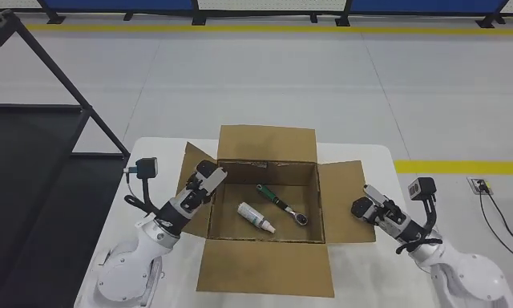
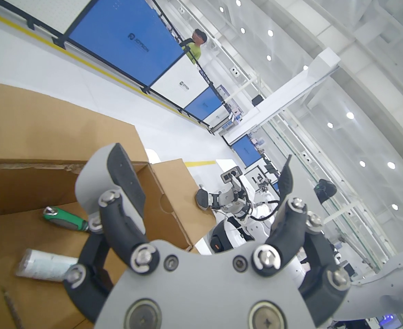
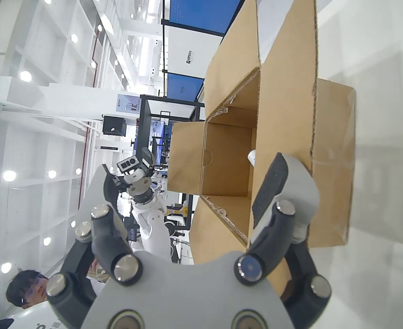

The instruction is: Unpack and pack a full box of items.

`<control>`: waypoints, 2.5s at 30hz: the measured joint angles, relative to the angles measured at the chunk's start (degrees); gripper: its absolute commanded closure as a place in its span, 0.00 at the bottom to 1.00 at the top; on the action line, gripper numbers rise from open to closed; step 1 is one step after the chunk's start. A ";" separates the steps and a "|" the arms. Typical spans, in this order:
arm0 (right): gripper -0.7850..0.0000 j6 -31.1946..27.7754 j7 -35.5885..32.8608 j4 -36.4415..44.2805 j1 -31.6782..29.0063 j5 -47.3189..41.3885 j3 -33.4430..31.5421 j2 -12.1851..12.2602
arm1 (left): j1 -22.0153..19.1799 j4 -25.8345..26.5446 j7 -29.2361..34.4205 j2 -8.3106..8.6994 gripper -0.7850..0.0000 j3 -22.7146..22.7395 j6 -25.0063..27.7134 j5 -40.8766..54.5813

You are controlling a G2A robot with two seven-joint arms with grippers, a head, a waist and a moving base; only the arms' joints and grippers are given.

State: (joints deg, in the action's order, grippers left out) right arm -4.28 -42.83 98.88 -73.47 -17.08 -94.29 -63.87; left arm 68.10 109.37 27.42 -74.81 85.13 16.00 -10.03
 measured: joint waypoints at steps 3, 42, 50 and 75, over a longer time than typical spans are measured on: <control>0.00 -0.08 -0.03 0.00 -0.01 0.01 0.00 0.00 | -0.11 -0.03 -0.03 -0.02 0.00 -0.42 0.00 -0.08; 0.00 2.31 -1.42 -7.47 5.12 7.12 4.60 1.00 | 8.66 -4.74 -0.43 1.91 0.00 8.32 -7.23 6.42; 0.00 2.72 -1.90 -7.67 5.46 7.59 4.96 1.27 | 8.80 -5.99 -0.04 2.24 0.00 8.37 -7.64 7.30; 0.00 3.54 5.93 5.68 8.15 13.58 9.68 1.20 | 13.92 5.11 -11.64 2.85 0.00 17.72 1.06 13.28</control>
State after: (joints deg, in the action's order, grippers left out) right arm -0.75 -36.90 104.56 -65.32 -3.50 -84.62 -62.68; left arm 82.02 114.47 15.78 -71.96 102.85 17.06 3.24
